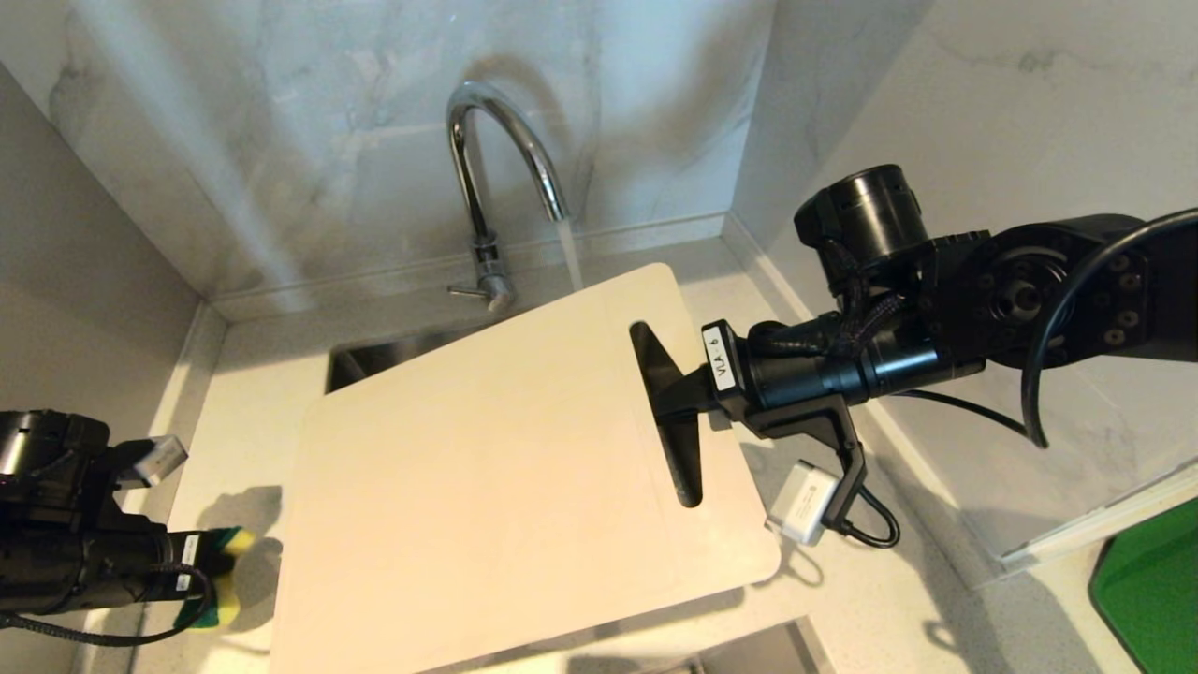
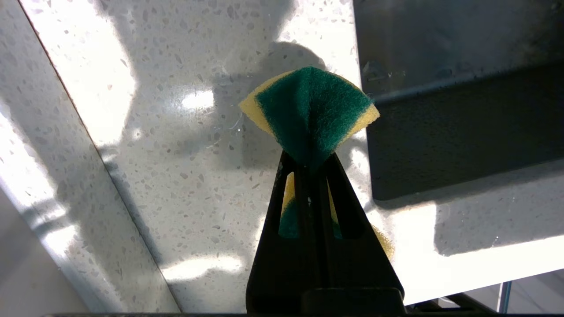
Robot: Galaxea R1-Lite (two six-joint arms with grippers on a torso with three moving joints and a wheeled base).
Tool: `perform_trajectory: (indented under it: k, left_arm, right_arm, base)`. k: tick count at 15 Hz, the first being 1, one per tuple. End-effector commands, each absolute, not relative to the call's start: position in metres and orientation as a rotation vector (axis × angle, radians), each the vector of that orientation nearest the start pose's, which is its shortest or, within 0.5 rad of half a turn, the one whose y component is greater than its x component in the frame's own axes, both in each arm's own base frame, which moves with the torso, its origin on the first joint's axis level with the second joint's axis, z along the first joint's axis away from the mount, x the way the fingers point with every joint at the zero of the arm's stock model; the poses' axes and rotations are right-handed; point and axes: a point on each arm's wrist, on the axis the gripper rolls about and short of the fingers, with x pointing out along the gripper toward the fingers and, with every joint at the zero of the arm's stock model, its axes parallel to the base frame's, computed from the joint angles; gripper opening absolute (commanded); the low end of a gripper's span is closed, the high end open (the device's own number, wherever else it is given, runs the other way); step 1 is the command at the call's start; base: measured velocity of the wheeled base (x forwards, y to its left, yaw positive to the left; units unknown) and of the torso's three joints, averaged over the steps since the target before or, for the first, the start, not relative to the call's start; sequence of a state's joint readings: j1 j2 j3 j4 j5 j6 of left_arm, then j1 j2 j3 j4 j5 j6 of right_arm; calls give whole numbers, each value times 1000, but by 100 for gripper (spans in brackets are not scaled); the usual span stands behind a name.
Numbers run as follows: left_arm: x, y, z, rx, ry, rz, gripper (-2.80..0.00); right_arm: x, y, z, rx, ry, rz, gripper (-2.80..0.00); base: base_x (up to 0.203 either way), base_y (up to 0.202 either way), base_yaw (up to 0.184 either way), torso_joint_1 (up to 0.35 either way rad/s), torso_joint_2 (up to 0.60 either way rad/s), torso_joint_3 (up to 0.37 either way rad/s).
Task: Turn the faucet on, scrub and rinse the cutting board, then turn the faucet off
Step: Scrub the cutting board underwater
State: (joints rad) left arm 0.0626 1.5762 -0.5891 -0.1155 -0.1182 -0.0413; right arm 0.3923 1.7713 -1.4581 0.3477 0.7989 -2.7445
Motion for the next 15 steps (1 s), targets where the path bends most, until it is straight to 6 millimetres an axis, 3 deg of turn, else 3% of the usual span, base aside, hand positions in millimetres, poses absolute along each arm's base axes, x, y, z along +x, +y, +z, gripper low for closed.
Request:
perform_trajectory:
  k: [1,6,11,15]
  left_arm:
    - [228,11,116,-120,874,-34,-280]
    - [230,13,119,-128,853,-29,-280]
    - [235,13,126,-140,818,-51,-280]
    - [242,13,129,-141,804,-56,-280]
  right_arm:
    - [292,139,252,-2091,-1280,1156,-280]
    - [283,109,243,-2097,-1164,1173,-280]
    - [269,97,239,-2107,-1136,1151,-280]
    - [251,86,225,-2004,-995,1084,-280]
  base:
    - [0,0,0,0,0,0]
    - [0,0,0,0,0,0]
    - [0,0,0,0,0,0]
    - [0,0,0,0,0,0]
